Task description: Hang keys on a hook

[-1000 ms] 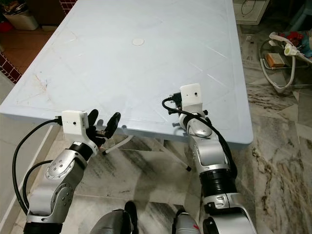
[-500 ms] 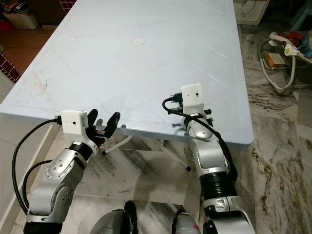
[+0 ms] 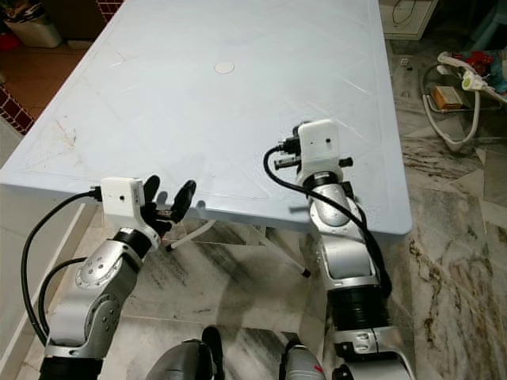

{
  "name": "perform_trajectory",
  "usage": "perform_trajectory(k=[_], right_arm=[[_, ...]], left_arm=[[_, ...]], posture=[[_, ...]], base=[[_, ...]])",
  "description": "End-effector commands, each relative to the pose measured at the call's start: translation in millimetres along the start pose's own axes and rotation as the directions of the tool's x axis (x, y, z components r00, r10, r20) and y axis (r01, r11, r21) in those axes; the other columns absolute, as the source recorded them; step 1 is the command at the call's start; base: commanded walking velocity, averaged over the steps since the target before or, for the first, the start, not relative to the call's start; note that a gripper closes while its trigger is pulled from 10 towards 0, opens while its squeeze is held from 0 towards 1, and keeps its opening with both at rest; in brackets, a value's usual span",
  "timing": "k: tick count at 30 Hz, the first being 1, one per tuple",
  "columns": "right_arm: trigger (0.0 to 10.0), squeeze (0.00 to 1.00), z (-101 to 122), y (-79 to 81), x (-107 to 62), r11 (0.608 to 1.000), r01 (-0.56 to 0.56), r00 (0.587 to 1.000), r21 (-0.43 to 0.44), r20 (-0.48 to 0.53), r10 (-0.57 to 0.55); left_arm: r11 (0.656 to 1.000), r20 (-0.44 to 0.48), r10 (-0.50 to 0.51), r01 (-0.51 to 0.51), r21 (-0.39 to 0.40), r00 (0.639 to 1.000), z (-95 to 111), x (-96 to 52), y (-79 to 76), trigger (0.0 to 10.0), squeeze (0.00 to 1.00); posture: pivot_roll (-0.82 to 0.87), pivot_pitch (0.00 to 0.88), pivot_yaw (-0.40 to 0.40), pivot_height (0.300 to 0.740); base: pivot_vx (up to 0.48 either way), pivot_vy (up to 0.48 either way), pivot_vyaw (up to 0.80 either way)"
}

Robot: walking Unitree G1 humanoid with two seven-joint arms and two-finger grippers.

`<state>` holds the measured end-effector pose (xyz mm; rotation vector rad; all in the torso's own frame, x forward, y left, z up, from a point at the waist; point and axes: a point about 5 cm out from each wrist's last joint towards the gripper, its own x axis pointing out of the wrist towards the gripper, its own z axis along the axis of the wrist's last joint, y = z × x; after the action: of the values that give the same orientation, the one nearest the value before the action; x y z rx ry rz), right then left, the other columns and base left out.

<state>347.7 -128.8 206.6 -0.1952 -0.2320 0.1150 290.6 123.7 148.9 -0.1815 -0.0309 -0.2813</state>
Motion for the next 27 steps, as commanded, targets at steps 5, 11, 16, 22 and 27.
perform_trajectory(k=[5, 11, 16, 22, 27], right_arm=[[1.0, 0.0, 15, 9.7, -2.3, 0.997, -0.054, 0.992, -0.061, 0.109, 0.06], [10.0, 0.0, 21, 9.8, -7.1, 0.99, -0.036, 0.983, -0.138, 0.174, 0.06], [10.0, 0.0, 33, 10.9, -16.7, 0.956, 0.018, 0.949, -0.292, 0.306, 0.076], [10.0, 0.0, 34, 16.2, -23.8, 0.926, 0.037, 0.93, -0.376, 0.352, 0.105], [10.0, 0.0, 30, 19.3, -32.0, 0.93, 0.05, 0.924, -0.364, 0.369, 0.095]], left_arm=[[0.997, 0.024, 0.069, -0.069, 0.02, 0.997, 1, -0.7, 7.6, 10.0, 0.0], [0.99, 0.045, 0.132, -0.135, 0.05, 0.99, 3, -1.3, 14.9, 10.0, 0.0], [0.985, 0.054, 0.159, -0.162, 0.063, 0.986, -1, -3.6, 15.4, 10.0, 0.0], [0.983, 0.079, 0.17, -0.175, 0.064, 0.982, 0, 0.3, 12.1, 10.0, 0.0], [0.977, 0.086, 0.19, -0.197, 0.08, 0.978, 0, 3.0, 14.2, 10.0, 0.0]], posture=[[-0.03, 0.234, 0.065, 0.74], [-0.02, 0.223, 0.057, 0.74], [-0.03, 0.205, 0.05, 0.74], [-0.04, 0.192, 0.047, 0.74], [-0.05, 0.188, 0.049, 0.74]], base=[[0.0, 0.0, 0.0], [0.0, 0.0, 0.0], [0.0, 0.0, 0.0], [0.0, 0.0, 0.0], [0.0, 0.0, 0.0]])
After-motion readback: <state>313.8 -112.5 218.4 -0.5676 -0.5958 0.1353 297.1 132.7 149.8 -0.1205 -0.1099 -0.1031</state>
